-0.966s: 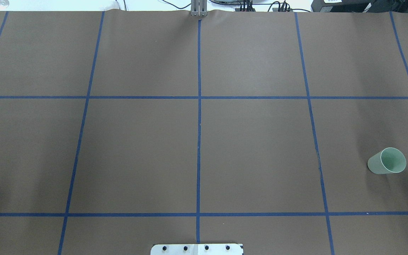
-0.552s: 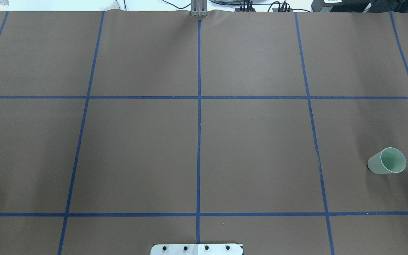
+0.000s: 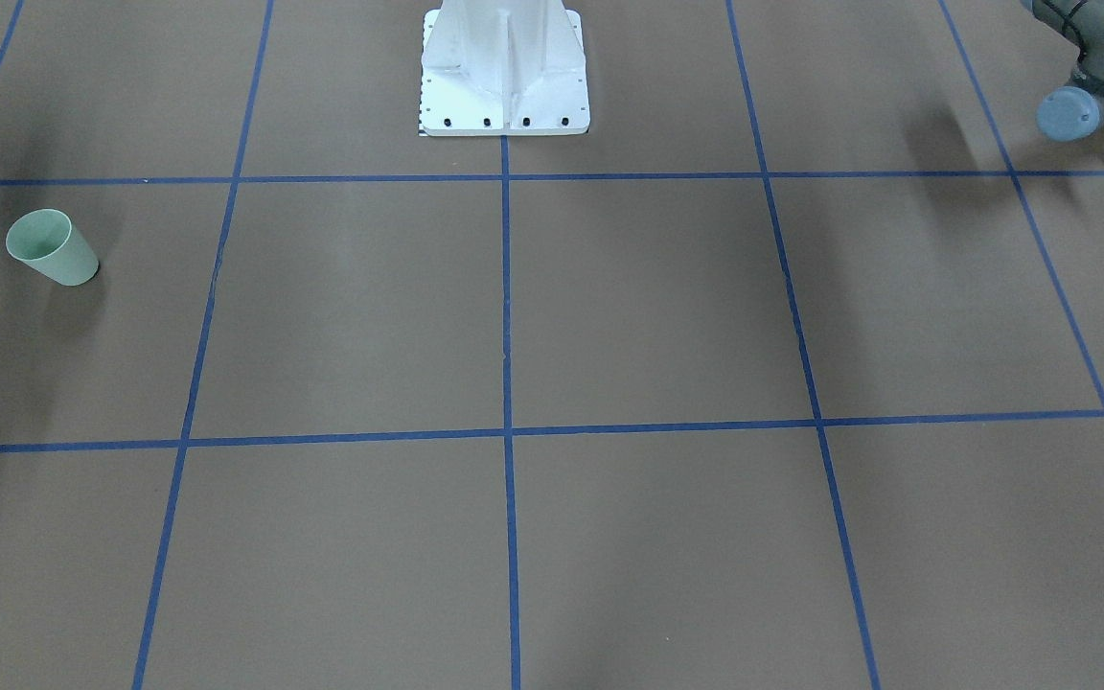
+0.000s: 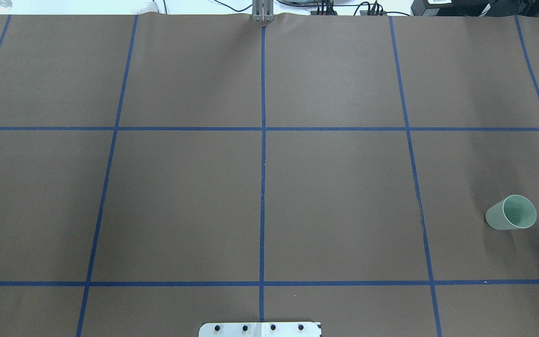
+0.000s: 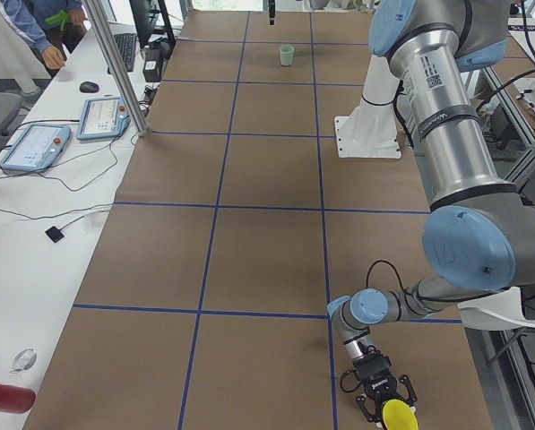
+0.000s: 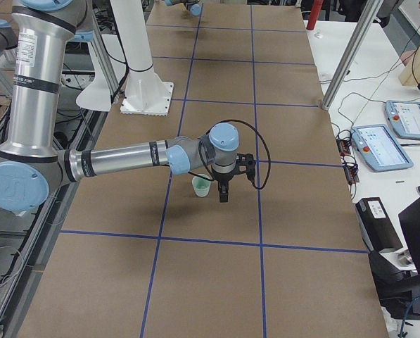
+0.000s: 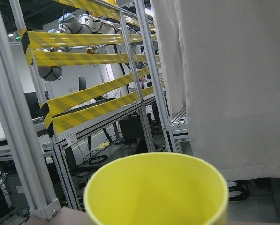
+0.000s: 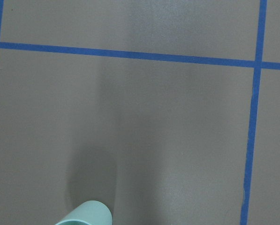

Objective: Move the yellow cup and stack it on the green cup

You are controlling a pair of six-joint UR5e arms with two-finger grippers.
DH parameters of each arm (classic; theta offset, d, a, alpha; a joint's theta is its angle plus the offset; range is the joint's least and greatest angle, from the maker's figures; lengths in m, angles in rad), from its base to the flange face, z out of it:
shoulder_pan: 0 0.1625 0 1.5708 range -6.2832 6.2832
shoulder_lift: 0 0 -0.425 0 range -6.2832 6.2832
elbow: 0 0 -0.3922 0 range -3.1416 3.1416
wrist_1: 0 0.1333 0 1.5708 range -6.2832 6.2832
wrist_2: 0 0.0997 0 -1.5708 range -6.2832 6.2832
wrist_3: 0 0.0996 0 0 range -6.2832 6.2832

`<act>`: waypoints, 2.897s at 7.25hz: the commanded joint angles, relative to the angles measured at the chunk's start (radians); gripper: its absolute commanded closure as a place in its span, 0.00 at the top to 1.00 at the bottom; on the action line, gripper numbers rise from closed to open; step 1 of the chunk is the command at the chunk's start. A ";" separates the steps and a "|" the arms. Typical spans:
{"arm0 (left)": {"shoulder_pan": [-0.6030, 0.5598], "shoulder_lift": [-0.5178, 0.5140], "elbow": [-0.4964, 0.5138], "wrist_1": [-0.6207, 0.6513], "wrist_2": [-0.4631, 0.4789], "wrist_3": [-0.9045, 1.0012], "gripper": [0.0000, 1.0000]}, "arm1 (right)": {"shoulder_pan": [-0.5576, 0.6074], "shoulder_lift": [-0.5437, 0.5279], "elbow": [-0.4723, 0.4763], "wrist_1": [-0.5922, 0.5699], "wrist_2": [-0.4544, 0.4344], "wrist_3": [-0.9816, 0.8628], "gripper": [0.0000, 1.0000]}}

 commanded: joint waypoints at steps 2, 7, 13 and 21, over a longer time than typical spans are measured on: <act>-0.156 -0.066 -0.025 -0.001 0.236 0.379 0.00 | -0.011 0.073 -0.037 -0.014 -0.002 0.003 1.00; -0.552 -0.461 -0.065 -0.019 0.783 0.751 0.00 | -0.052 0.090 -0.056 0.000 0.052 0.000 1.00; -0.431 -0.872 -0.068 -0.708 0.707 1.619 0.00 | -0.052 0.113 -0.032 0.002 0.081 0.003 1.00; -0.091 -1.164 -0.164 -0.808 0.505 1.717 0.00 | -0.222 0.251 0.003 0.213 0.078 0.634 1.00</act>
